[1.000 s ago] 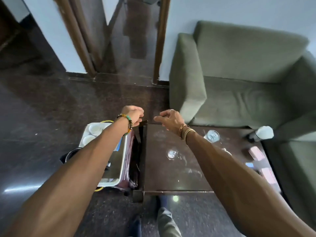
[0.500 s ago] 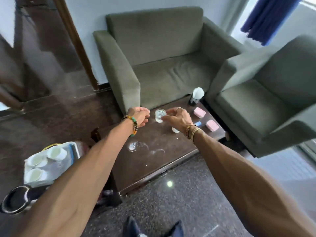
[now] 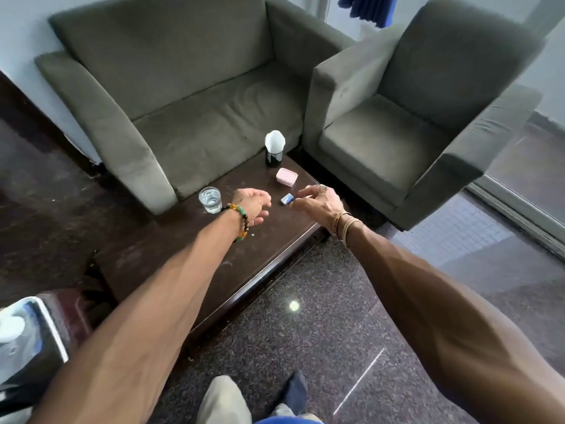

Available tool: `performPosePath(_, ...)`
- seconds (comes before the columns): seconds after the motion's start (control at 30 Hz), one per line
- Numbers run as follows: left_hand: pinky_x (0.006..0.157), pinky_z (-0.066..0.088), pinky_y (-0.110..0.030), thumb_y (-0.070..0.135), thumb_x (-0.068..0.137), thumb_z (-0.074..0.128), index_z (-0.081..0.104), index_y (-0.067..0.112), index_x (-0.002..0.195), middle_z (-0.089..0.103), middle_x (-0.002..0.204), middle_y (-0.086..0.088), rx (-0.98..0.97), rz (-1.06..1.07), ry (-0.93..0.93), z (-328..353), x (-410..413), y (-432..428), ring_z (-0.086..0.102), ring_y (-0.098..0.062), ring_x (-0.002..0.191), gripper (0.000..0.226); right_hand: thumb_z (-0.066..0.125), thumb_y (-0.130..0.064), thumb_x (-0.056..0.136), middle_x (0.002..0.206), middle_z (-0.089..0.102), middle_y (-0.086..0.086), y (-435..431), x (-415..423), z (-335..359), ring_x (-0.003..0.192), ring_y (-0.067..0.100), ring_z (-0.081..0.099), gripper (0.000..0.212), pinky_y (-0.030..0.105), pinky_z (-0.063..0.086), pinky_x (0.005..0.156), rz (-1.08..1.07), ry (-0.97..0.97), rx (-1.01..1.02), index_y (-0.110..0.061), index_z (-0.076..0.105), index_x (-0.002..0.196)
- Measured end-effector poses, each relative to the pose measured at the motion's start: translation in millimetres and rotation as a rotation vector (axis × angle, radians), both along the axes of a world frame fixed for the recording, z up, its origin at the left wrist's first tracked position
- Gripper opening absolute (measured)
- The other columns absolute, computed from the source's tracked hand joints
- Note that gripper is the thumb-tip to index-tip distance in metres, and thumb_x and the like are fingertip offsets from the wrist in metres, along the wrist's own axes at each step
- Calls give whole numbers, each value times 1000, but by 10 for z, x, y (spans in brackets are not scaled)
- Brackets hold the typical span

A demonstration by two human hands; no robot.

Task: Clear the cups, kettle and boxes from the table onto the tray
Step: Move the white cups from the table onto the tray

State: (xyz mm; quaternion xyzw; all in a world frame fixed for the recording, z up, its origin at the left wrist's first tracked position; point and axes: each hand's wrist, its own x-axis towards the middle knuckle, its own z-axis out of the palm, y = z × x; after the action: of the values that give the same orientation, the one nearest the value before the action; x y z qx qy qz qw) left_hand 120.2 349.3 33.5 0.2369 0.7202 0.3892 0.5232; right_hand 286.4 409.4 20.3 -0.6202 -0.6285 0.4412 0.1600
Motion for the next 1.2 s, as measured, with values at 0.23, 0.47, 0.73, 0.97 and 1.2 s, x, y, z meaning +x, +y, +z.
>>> performPosePath(0.23, 59, 47, -24, 11, 88, 60, 60, 21, 76, 65, 79, 0, -64, -34, -6, -260, 309, 501, 57, -13, 63, 16, 81, -35, 66, 83, 71, -6, 373, 348, -274, 81, 15, 68, 19, 32, 58, 80, -49, 0, -54, -30, 68, 79)
performPosePath(0.47, 58, 45, -24, 14, 92, 58, 58, 19, 75, 62, 79, -1, -147, -53, -58, -734, 359, 1103, 54, -12, 62, 18, 81, -40, 67, 90, 74, -1, 848, 409, -749, 88, 19, 70, 38, 38, 58, 84, -31, -88, -172, -23, 73, 100)
performPosePath(0.73, 55, 44, -22, 12, 89, 58, 58, 19, 73, 63, 77, -1, -197, -10, -72, -873, 14, 1760, 55, -12, 61, 18, 82, -42, 63, 79, 65, -18, 1643, 5, -783, 72, -2, 60, 39, 16, 43, 61, -19, -98, -174, -29, 71, 98)
performPosePath(0.97, 57, 45, -23, 17, 92, 56, 58, 21, 78, 63, 82, -1, -223, 116, -109, -1144, -376, 2026, 57, -12, 64, 15, 80, -43, 64, 86, 74, -1, 2140, -520, -1097, 88, 21, 71, 32, 42, 56, 87, 155, -133, -231, -29, 66, 90)
performPosePath(1.2, 44, 42, -15, 9, 91, 56, 60, 19, 82, 61, 72, 0, -331, 392, -194, -1640, -724, 1873, 55, -10, 51, 13, 79, -37, 71, 79, 70, -6, 2296, -1122, -1708, 71, 6, 65, 29, 19, 50, 63, 472, -180, -297, -25, 69, 95)
